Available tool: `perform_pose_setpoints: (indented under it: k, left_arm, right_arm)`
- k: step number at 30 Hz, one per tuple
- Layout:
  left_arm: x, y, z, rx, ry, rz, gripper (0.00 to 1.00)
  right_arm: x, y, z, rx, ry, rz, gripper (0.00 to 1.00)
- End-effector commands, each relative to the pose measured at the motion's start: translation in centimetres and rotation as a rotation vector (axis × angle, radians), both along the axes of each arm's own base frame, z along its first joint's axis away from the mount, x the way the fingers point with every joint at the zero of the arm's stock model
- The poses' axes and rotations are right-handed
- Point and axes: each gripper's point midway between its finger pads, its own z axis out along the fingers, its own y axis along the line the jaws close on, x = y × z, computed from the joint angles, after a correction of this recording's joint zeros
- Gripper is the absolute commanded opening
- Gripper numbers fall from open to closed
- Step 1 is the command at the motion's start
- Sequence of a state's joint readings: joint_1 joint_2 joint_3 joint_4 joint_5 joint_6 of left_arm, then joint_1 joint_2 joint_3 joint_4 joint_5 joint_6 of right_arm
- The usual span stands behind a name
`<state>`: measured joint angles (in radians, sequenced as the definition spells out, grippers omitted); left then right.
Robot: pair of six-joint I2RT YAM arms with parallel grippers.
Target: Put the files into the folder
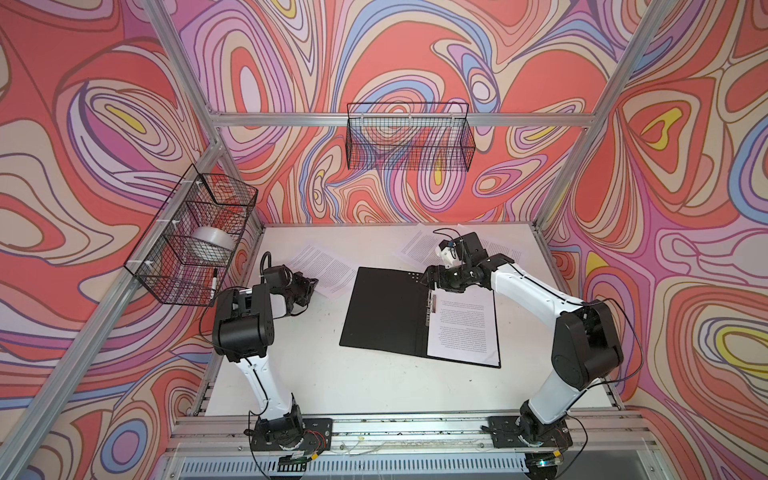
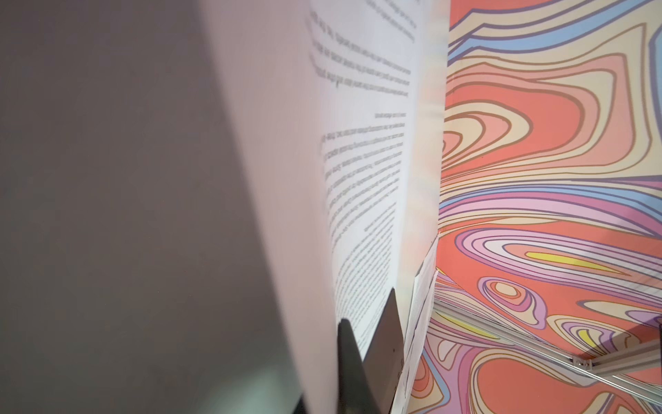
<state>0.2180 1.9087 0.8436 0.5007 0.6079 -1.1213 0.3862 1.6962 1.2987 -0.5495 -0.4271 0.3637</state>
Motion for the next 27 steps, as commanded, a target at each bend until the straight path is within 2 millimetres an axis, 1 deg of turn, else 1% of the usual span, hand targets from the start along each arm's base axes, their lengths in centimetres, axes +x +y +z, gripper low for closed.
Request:
perform_pose_setpoints:
  k: [1, 4, 8, 11, 16, 18, 20, 25, 27]
  left_arm:
    - [-0.2, 0.0, 3.3, 0.026, -0.055, -0.027, 0.0]
    - [-0.8, -0.1, 4.9, 0.057, -0.063, -0.043, 0.0]
    - [-1.9, 0.0, 7.5, 0.13, -0.072, -0.069, 0.0]
    - [-2.8, -0.2, 10.1, 0.176, -0.1, -0.092, 0.0]
    - [-4.6, -0.6, 13.9, 0.259, -0.131, -0.141, 0.0]
    - [-5.4, -1.4, 15.0, 0.277, -0.138, -0.184, 0.0]
    - [-6.0, -2.3, 16.0, 0.308, -0.142, -0.228, 0.0]
    - [-8.0, -5.1, 18.2, 0.396, -0.137, -0.334, 0.0]
    - [-8.8, -6.3, 19.1, 0.416, -0.144, -0.375, 0.0]
  right_arm:
    - [-0.4, 1.3, 2.6, 0.108, -0.064, 0.039, 0.98]
    - [-0.4, 2.0, 3.4, 0.162, -0.09, 0.055, 0.98]
    - [-0.4, 2.8, 4.6, 0.241, -0.134, 0.079, 0.98]
    - [-0.4, 3.5, 5.7, 0.304, -0.171, 0.095, 0.99]
    - [0.1, 4.0, 7.7, 0.372, -0.233, 0.099, 0.98]
    - [0.2, 4.0, 8.7, 0.387, -0.264, 0.102, 0.98]
    - [0.4, 3.9, 9.2, 0.378, -0.284, 0.091, 0.98]
    - [0.5, 3.9, 9.9, 0.394, -0.305, 0.089, 0.98]
    - [0.4, 4.0, 10.2, 0.427, -0.313, 0.084, 0.98]
